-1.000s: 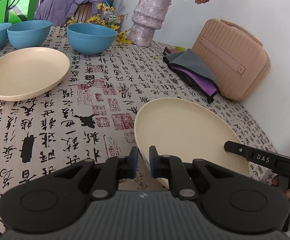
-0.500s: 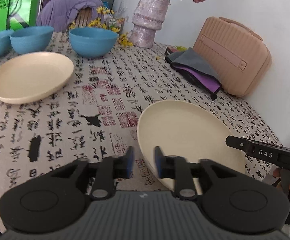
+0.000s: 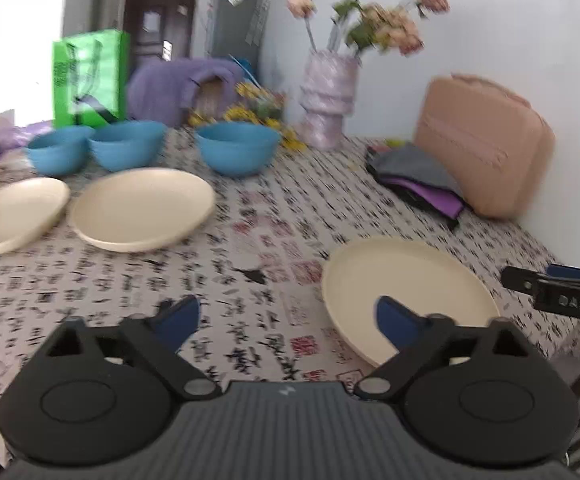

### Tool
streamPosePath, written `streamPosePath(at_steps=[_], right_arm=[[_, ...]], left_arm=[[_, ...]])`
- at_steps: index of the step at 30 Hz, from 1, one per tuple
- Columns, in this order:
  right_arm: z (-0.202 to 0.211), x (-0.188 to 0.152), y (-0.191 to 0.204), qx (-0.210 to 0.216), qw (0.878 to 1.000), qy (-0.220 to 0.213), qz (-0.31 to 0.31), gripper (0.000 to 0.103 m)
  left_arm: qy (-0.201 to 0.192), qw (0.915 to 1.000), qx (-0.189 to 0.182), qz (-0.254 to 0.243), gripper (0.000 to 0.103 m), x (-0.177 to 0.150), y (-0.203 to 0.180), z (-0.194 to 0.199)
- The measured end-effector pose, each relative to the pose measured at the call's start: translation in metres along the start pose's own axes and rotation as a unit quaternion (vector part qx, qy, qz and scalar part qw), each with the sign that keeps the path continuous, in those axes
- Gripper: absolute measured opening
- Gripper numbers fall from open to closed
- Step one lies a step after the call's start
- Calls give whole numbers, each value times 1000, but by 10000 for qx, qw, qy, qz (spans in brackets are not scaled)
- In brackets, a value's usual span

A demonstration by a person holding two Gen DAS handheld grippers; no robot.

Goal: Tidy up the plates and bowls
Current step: 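Lower the plate onto the tablecloth and open both grippers, then withdraw both grippers and move them toward the two cream plates by the mug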

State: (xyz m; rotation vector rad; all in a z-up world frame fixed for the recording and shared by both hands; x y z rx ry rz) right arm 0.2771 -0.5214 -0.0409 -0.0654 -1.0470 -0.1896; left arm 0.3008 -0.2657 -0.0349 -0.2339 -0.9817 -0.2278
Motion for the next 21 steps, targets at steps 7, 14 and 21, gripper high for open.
streamPosePath(at_steps=[7,14,21], right_arm=[[49,7,28,91,9978,-544,377,93],[103,-4,68,669,9920,-1015,345,103],[133,-46,99,1096,9883,-1048,184,103]], left_arm=[[-414,9981,413,178,103,-5,23,49],[-677,9927,986,140,103,-38,57,101],[-723,9833,1627,373,103,-78,102,155]])
Point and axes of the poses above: each gripper's, at about its wrist camera, not at the fingertips, and z roughly against the way its jaws point, y to its left, x to its top, the point moved 10 cm from there along -z, roughly the way its jaws point, and after that the axes turned 1 degree about -z, right-handed, at the moved point
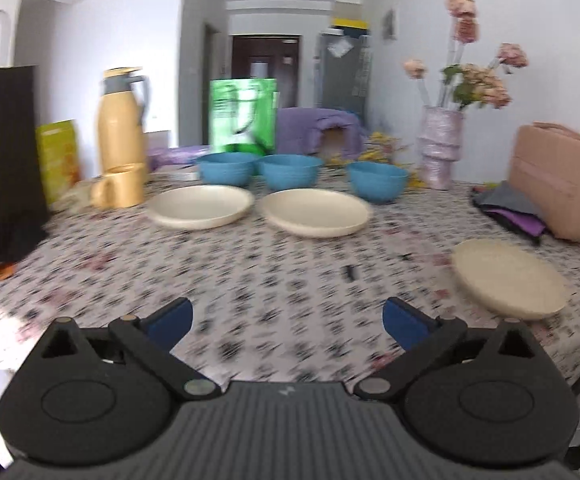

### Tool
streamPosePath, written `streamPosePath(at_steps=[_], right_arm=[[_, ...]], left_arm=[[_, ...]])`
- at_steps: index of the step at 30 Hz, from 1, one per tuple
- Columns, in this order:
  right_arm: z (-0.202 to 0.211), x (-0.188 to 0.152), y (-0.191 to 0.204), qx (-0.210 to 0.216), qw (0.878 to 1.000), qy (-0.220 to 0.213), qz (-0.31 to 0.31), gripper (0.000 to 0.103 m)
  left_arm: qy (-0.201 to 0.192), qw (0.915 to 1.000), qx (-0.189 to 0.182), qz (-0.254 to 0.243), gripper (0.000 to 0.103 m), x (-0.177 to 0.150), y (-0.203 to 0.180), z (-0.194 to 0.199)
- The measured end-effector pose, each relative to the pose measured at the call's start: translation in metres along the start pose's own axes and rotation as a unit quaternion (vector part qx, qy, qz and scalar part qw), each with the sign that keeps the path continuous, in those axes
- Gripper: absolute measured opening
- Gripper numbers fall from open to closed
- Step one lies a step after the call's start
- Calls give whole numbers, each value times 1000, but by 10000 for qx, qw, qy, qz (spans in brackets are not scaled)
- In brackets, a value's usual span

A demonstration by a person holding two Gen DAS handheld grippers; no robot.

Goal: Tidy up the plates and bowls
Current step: 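Withdraw both grippers and move them toward the two cream plates by the mug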

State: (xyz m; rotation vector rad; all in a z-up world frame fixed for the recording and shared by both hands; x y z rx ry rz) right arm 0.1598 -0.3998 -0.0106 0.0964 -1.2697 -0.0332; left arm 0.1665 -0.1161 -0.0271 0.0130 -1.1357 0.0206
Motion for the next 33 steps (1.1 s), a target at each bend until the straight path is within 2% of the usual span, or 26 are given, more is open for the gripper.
streamPosePath(at_steps=[5,10,17,33], right_arm=[[14,-28,36,422,9991,73,35,103],[25,-49,75,624,9971,-48,441,103],[26,-68,114,942,9939,143,556,103],[16,-55,123,981,9924,26,747,103]], left_arm=[[-40,9993,363,-45,103,-18,32,21],[24,9992,396,-9,103,-34,45,33],[43,9990,432,135,103,-38,56,31],[-7,9990,409,154,103,-32,62,26]])
Point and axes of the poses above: each gripper's, at about its wrist camera, not at the fingertips, and z roughly against the way its jaws point, y to its left, x to its top, the point moved 10 cm from there along -z, roughly the way its jaws point, and after that the axes turned 1 degree about -z, right-handed, at the moved point
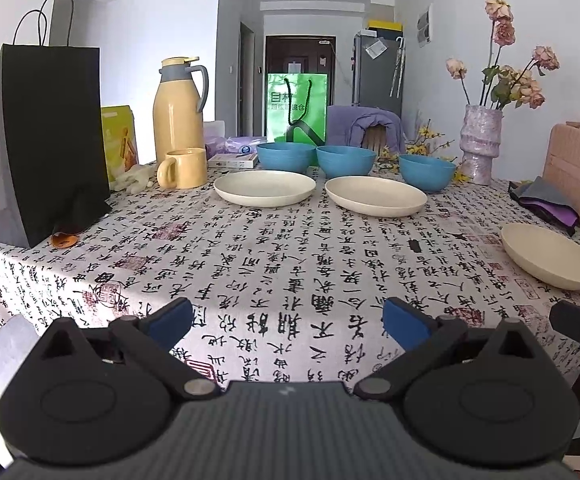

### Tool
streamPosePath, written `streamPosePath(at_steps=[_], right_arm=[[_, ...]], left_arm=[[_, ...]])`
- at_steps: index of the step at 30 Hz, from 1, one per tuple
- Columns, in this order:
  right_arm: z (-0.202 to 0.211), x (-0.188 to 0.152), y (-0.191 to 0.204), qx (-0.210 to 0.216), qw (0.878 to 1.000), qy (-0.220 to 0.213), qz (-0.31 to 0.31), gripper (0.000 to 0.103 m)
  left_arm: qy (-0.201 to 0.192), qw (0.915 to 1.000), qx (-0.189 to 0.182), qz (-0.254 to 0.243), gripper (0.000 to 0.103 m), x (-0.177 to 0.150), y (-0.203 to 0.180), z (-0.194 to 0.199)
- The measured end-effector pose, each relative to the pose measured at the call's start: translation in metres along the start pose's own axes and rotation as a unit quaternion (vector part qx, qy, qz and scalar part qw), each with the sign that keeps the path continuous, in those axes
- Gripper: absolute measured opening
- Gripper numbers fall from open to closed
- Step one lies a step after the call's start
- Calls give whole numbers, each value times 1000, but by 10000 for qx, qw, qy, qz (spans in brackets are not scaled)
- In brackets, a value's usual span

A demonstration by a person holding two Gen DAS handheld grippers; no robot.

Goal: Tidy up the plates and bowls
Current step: 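Withdraw both grippers and move them toward the two cream plates by the mug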

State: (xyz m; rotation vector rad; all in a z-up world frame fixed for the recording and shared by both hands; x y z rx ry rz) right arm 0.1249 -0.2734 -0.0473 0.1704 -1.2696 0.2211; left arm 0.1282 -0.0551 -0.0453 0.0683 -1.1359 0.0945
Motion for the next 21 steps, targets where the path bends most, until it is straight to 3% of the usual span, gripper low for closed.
streamPosePath(at_steps=[21], right_arm=[[-51,26,28,296,9991,130,271,103]], left_arm=[[94,9994,223,259,103,26,36,-41]])
Point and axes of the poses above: each gripper's, at about its wrist camera, not at the fingertips, and z roughly against the way its jaws point, y to its left, x to its top, the point moved 10 cm from there along -z, roughly the way its jaws point, and after that the axes turned 1 degree about -z, right-handed, at the moved point
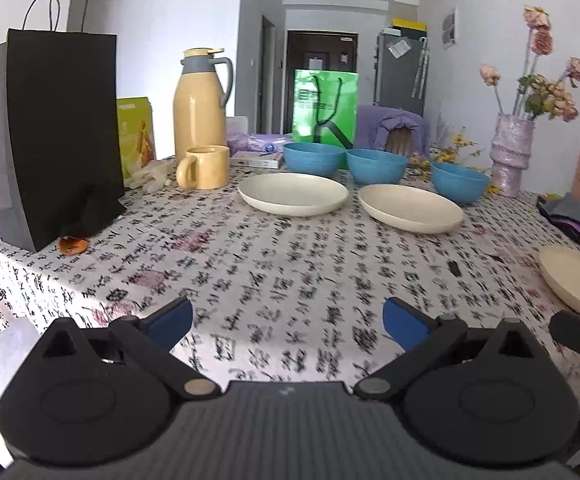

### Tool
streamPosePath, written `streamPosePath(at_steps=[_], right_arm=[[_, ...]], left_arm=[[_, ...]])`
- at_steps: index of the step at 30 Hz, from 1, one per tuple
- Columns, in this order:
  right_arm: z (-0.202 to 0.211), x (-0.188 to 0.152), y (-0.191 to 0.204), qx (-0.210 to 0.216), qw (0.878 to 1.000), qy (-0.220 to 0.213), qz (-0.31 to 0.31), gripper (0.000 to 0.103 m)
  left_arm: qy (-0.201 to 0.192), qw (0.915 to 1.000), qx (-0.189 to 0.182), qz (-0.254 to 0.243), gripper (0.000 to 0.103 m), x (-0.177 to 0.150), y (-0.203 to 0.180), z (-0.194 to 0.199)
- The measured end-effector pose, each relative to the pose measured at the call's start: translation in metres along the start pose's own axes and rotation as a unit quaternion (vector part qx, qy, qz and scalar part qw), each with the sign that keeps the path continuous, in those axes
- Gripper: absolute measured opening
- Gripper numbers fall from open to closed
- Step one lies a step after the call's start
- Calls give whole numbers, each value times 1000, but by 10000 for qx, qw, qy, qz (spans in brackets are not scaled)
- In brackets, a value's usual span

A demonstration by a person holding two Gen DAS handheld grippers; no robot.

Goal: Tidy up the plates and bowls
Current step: 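Withdraw both grippers and move them toward the two cream plates by the mug, then close the left gripper on the cream plate rim while the right gripper grips it too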

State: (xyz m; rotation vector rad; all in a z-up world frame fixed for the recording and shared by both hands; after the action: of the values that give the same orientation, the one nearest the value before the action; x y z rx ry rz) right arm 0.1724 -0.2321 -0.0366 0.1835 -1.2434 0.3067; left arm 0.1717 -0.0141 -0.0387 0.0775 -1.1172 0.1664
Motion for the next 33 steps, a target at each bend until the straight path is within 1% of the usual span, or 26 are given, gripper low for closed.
streamPosePath(at_steps=[5,10,14,17,20,24,26,30,33], right_arm=[[-26,20,6,276,9996,-64,6,103],[-58,38,11,379,9992,60,-55,102],[-89,54,19,597,9980,144,-133,101],[-114,63,24,692,9971,256,-165,98],[-139,70,27,676,9971,324,-165,98],[-169,79,28,661,9968,401,-195,98],[-186,85,29,735,9959,459,-254,97],[-221,98,32,991,9927,603,-330,89],[-255,107,35,1124,9902,752,-351,87]], left_arm=[[10,9999,103,89,103,16,18,-19],[6,9997,230,124,103,32,39,-42],[25,9994,287,188,103,44,57,-64],[41,9991,335,255,103,56,68,-83],[87,9989,302,360,103,67,76,-103],[117,9989,230,379,103,80,82,-129],[149,9990,193,366,103,86,83,-141],[200,9989,68,414,103,102,85,-173],[281,9983,4,512,103,112,88,-200]])
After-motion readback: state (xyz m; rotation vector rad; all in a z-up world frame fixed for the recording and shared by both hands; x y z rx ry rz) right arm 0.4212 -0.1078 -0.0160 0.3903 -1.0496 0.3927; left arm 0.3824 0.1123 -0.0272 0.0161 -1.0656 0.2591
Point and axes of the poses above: each gripper's, at about its wrist camera, not at the fingertips, and z roughly against the way its jaws point, y to its left, x to its top, the point moved 10 cm from there along -z, roughly the way its jaws point, and after that the axes turned 1 degree about -z, right-handed, at the moved point
